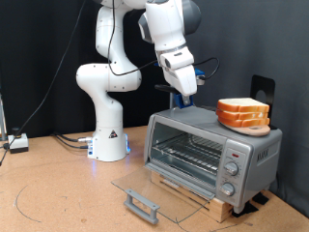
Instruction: Make a piece of toast with the oven
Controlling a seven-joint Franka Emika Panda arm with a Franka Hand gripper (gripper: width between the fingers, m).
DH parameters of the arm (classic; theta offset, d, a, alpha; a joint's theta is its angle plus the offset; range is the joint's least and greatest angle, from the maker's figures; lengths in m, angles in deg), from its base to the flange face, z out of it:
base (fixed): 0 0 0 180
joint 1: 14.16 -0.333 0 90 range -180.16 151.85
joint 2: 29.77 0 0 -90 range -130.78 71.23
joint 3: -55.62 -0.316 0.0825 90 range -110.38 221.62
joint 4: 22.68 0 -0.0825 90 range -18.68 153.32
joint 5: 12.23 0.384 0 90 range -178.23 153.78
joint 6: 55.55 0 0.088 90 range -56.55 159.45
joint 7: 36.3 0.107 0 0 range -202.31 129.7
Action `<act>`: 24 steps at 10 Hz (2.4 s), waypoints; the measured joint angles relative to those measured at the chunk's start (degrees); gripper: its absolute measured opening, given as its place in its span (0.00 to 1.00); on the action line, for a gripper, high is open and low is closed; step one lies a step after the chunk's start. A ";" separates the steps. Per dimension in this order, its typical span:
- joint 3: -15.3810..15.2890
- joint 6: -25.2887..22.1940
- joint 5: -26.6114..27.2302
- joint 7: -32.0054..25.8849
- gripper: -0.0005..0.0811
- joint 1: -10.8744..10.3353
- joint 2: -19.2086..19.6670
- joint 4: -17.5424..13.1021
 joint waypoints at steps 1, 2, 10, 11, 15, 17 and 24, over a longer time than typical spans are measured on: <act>-0.08 0.00 0.14 0.00 0.49 -0.02 0.00 -0.07; -0.14 -0.03 0.51 0.00 0.49 -0.11 0.00 -0.17; -2.30 -0.33 1.86 0.39 0.49 -0.86 0.11 -1.20; -2.96 -0.32 1.89 1.00 0.49 -0.87 0.17 -1.27; -5.65 0.22 1.96 3.63 0.49 -0.92 1.27 -1.71; -6.49 1.18 2.45 3.98 0.49 -0.92 2.01 -2.05; -9.77 4.45 5.87 4.41 0.49 -0.96 4.93 -3.32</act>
